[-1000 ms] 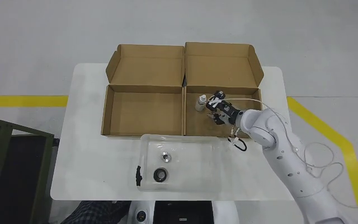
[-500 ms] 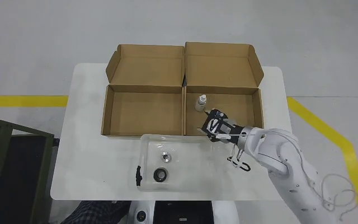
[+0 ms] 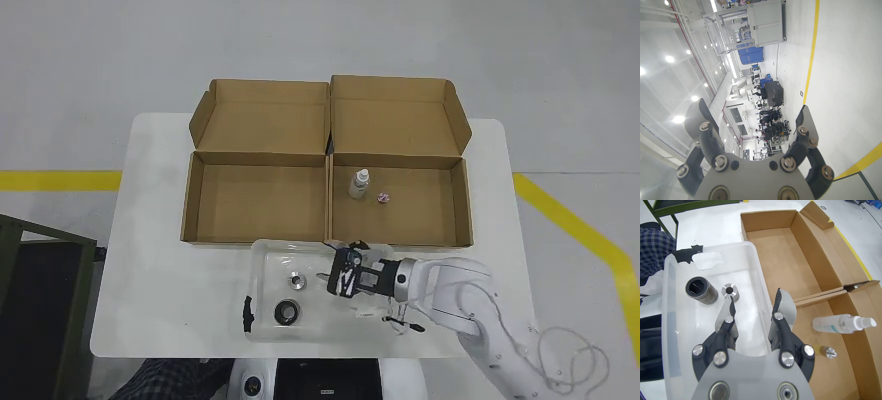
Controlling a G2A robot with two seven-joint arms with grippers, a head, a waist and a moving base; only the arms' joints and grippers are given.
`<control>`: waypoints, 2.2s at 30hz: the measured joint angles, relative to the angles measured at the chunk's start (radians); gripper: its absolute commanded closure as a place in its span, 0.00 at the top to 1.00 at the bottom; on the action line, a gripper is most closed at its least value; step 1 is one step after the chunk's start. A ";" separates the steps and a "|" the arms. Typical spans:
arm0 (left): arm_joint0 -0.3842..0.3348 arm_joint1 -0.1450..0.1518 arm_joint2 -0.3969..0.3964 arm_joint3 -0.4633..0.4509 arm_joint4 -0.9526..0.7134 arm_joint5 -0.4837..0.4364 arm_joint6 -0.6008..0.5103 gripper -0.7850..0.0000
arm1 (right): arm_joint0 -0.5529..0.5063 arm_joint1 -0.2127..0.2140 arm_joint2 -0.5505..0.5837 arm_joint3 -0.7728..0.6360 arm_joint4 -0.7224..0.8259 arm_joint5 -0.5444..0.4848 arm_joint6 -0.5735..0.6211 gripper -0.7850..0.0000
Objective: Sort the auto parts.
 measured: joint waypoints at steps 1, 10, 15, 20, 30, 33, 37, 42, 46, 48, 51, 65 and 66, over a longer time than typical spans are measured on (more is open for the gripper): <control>0.000 0.000 0.000 0.000 0.000 0.000 0.000 1.00 | 0.004 -0.002 -0.011 0.006 -0.010 -0.001 -0.007 0.49; 0.000 0.000 0.000 0.000 0.000 0.000 0.000 1.00 | 0.048 -0.018 -0.103 0.083 -0.082 -0.008 -0.058 0.49; 0.000 0.000 0.000 0.000 0.000 0.000 0.000 1.00 | 0.071 -0.027 -0.148 0.125 -0.116 -0.014 -0.083 0.49; 0.000 0.000 0.000 0.000 0.000 0.000 0.000 1.00 | 0.090 -0.036 -0.180 0.164 -0.133 -0.007 -0.101 0.49; 0.000 0.000 0.000 0.000 0.000 0.000 0.000 1.00 | 0.138 -0.056 -0.229 0.249 -0.126 -0.009 -0.121 0.49; 0.000 0.000 0.000 0.000 0.000 0.000 0.000 1.00 | 0.151 -0.063 -0.245 0.269 -0.123 -0.008 -0.126 0.49; 0.000 0.000 0.000 0.000 0.000 0.000 0.000 1.00 | 0.173 -0.073 -0.263 0.300 -0.109 -0.008 -0.130 0.49; 0.000 0.000 0.000 0.000 0.000 0.000 0.000 1.00 | 0.197 -0.087 -0.289 0.340 -0.092 -0.011 -0.135 0.48; 0.000 0.000 0.000 0.000 0.000 0.000 0.000 1.00 | 0.211 -0.095 -0.302 0.366 -0.083 -0.008 -0.143 0.47; 0.000 0.000 0.000 0.000 0.000 0.000 0.000 1.00 | 0.216 -0.099 -0.306 0.377 -0.080 -0.008 -0.146 0.47; 0.000 0.000 0.000 0.000 0.000 0.000 0.000 1.00 | 0.221 -0.102 -0.308 0.389 -0.076 -0.009 -0.150 0.45; 0.000 0.000 0.000 0.000 0.000 0.000 0.000 1.00 | 0.228 -0.111 -0.306 0.419 -0.061 -0.017 -0.162 0.00; 0.000 0.000 0.000 0.000 0.000 0.000 0.000 1.00 | 0.227 -0.111 -0.304 0.418 -0.060 -0.018 -0.162 0.00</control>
